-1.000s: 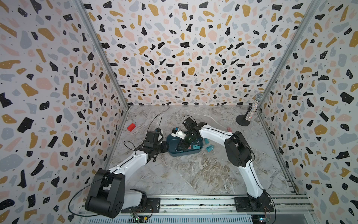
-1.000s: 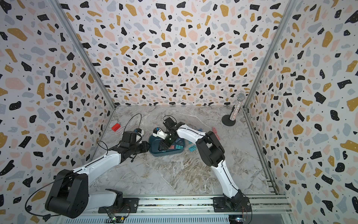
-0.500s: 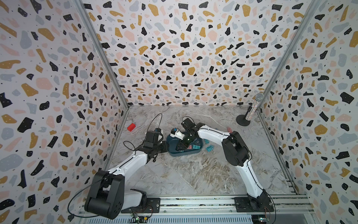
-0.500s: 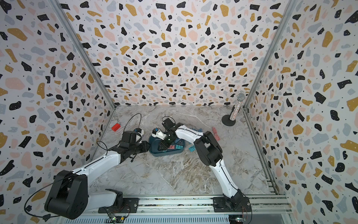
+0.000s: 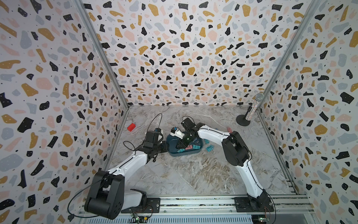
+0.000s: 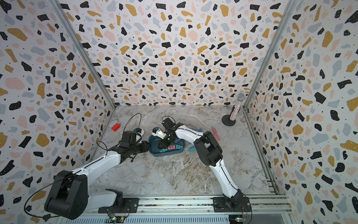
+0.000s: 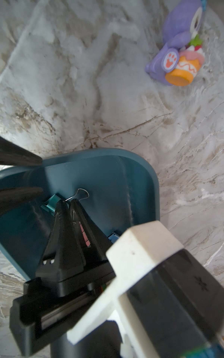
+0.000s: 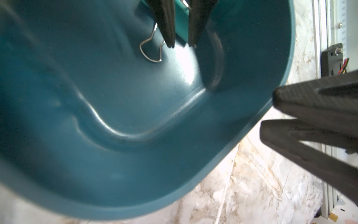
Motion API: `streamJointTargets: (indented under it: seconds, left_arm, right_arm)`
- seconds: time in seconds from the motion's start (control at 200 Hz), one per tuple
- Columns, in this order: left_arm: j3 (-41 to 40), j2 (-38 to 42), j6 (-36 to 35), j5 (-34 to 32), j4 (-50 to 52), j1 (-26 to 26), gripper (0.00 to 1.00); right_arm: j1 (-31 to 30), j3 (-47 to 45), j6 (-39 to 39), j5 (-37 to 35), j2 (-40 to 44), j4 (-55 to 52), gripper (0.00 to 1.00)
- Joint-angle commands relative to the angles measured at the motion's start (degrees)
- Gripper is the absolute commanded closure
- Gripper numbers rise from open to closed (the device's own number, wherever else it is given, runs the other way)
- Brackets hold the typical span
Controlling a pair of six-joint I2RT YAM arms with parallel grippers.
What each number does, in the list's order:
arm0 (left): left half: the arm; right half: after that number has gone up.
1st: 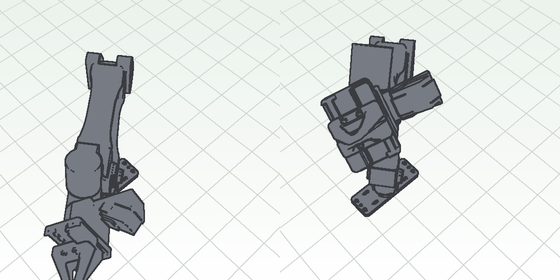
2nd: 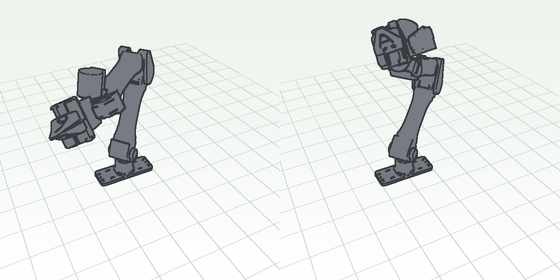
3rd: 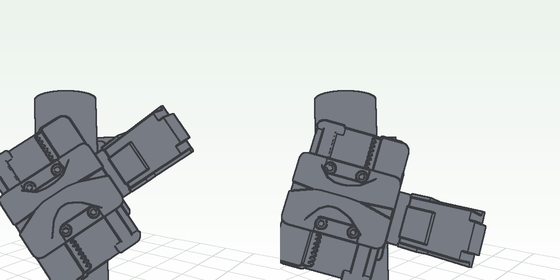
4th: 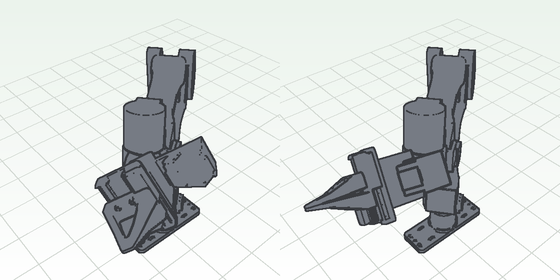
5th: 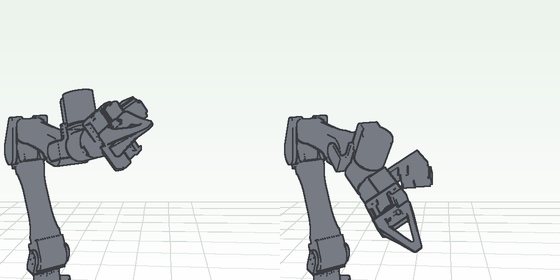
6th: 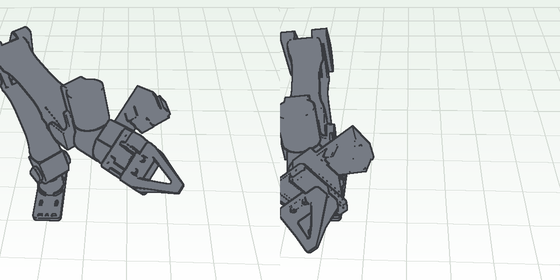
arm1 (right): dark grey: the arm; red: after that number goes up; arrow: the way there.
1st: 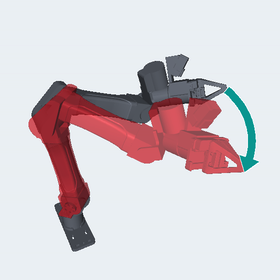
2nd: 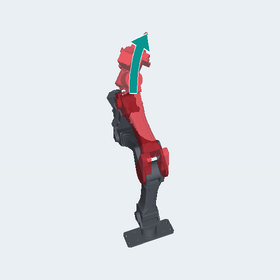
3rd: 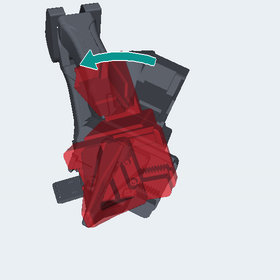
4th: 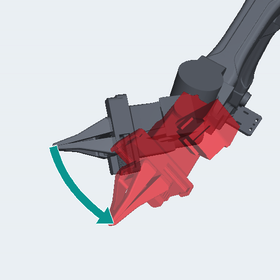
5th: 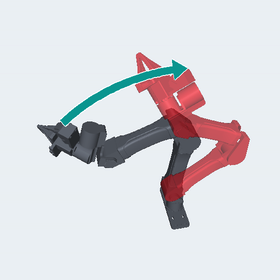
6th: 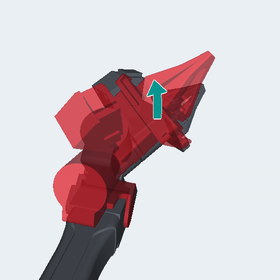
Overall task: Take out the binder clips from the storage box
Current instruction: Pick up the binder clip from the storage box, then place the binder clip at the center of the board.
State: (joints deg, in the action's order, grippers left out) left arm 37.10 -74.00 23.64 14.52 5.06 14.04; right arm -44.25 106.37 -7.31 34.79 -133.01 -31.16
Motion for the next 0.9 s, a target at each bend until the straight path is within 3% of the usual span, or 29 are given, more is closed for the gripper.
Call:
streamJointTargets:
  seconds: [0.0, 0.425, 0.891]
  left_arm:
    - [-0.9, 1.3, 0.1, 0.2, -0.9, 0.0, 0.76]
    - [-1.0, 1.4, 0.2, 0.2, -0.8, 0.0, 0.76]
    - [-1.0, 1.3, 0.1, 0.0, -0.8, 0.0, 0.76]
  right_arm:
    - [0.3, 1.0, 1.9, -0.1, 2.7, 1.2, 0.84]
    - [3.4, -4.0, 7.7, 3.7, 6.2, 9.0, 0.95]
    - [7.0, -6.4, 13.5, 6.8, 11.9, 14.4, 0.97]
